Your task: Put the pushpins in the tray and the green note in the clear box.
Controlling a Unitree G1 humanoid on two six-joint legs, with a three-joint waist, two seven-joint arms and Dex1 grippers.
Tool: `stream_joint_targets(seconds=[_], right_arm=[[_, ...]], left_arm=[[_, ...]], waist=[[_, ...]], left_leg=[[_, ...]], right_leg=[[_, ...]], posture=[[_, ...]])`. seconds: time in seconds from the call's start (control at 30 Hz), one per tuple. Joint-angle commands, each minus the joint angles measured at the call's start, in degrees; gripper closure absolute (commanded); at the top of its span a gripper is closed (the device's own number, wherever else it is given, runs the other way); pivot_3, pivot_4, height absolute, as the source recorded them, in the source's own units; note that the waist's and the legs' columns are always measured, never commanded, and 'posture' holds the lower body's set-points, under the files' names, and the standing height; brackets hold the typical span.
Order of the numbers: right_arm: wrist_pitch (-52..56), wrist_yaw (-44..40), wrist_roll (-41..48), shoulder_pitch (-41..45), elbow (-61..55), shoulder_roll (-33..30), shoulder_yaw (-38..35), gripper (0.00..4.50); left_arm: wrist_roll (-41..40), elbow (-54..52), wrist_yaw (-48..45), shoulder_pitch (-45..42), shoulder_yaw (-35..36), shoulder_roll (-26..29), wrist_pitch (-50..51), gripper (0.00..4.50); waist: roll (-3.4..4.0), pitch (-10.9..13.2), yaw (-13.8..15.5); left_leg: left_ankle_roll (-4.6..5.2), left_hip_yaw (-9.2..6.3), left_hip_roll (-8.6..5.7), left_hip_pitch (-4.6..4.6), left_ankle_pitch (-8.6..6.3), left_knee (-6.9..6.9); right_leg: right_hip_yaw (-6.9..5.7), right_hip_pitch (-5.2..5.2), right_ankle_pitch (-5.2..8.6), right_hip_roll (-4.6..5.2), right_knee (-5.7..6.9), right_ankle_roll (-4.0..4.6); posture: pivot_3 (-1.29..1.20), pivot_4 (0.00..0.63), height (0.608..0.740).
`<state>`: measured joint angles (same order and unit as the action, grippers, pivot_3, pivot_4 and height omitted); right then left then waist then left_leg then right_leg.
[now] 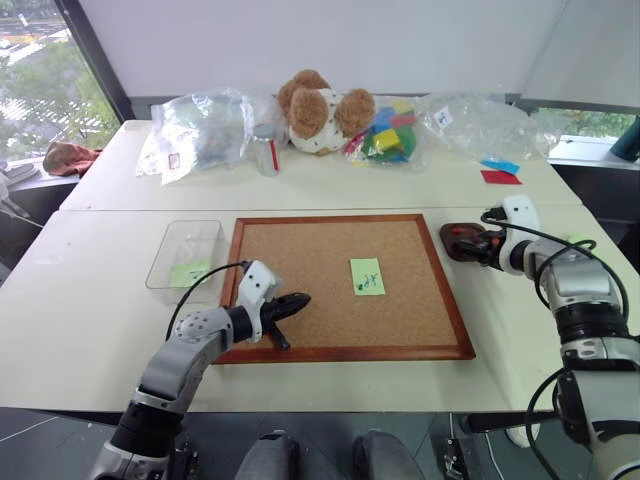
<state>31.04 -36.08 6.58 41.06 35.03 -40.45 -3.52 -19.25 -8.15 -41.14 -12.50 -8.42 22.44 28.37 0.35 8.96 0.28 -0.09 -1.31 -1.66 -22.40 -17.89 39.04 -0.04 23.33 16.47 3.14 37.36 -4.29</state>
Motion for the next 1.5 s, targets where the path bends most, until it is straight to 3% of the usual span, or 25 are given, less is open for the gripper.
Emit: stream_joint_targets(seconds=[0.03, 0.27, 0.63, 0.83, 1.3, 1.4, 1.5], right_arm=[[1.06, -1.47, 1.56, 1.34, -5.42, -1.53, -2.06, 1.63], [6.17, -7.97, 6.31, -2.84, -22.37, -2.48, -1.45, 1.63], [8.3, -11.58, 7.95, -13.85, -44.35, 2.23, 8.38, 1.63], [9.28, -10.36, 7.75, -16.01, -48.55, 4.89, 12.14, 1.63], [7.89, -8.87, 6.14, -15.19, -45.04, 7.79, 15.33, 1.63], [7.25, -9.04, 5.71, -15.3, -44.3, 7.92, 15.75, 2.4], [7.26, -9.06, 5.72, -15.34, -44.29, 8.01, 15.7, 3.85]], left_arm=[[0.63, 0.69, -0.03, 0.72, -0.58, 0.37, 0.87, 4.5], [0.64, 0.88, 0.02, 0.61, -0.64, 0.17, 0.71, 4.5], [0.56, 1.24, -0.12, 0.22, -0.9, -0.13, 0.82, 4.5], [0.62, 1.37, -0.21, 0.15, -0.99, -0.02, 0.78, 4.5], [0.57, 0.62, 0.15, 0.71, -0.77, 0.2, 0.98, 4.5], [0.56, 0.31, 0.22, 1.0, -0.79, 0.26, 1.04, 4.5], [0.58, 0.21, 0.27, 1.09, -0.75, 0.28, 1.07, 4.5]], waist=[[0.0, 0.0, 0.0], [0.02, 0.0, 0.13], [0.02, 0.0, 0.35], [0.02, 0.0, 0.32], [0.02, 0.0, 0.29], [0.02, 0.0, 0.28], [0.02, 0.0, 0.28]], left_leg=[[0.0, 0.0, 0.0, 0.0, 0.0, 0.0], [0.08, -0.02, 0.0, 0.0, -0.05, -0.01], [0.1, -0.05, 0.0, 0.0, -0.06, -0.01], [0.1, -0.06, 0.0, -0.01, -0.06, 0.0], [0.1, -0.06, 0.0, -0.01, -0.06, 0.0], [0.1, -0.06, 0.0, -0.01, -0.06, 0.0], [0.1, -0.06, 0.0, 0.0, -0.06, 0.0]], right_leg=[[0.0, 0.0, 0.0, 0.0, 0.0, 0.0], [0.0, 0.0, 0.0, 0.0, -0.01, 0.0], [0.01, 0.01, 0.0, 0.01, -0.01, 0.0], [0.0, 0.01, 0.0, 0.01, -0.01, 0.0], [-0.01, 0.01, 0.0, 0.01, -0.02, 0.0], [0.0, 0.02, 0.0, 0.01, -0.02, 0.0], [-0.01, 0.02, 0.0, 0.01, -0.01, 0.0]], posture=[[0.0, 0.15, 0.74], [0.0, 0.15, 0.74], [0.0, 0.15, 0.74], [0.0, 0.15, 0.74], [0.0, 0.15, 0.74], [0.0, 0.15, 0.74], [0.0, 0.15, 0.74]])
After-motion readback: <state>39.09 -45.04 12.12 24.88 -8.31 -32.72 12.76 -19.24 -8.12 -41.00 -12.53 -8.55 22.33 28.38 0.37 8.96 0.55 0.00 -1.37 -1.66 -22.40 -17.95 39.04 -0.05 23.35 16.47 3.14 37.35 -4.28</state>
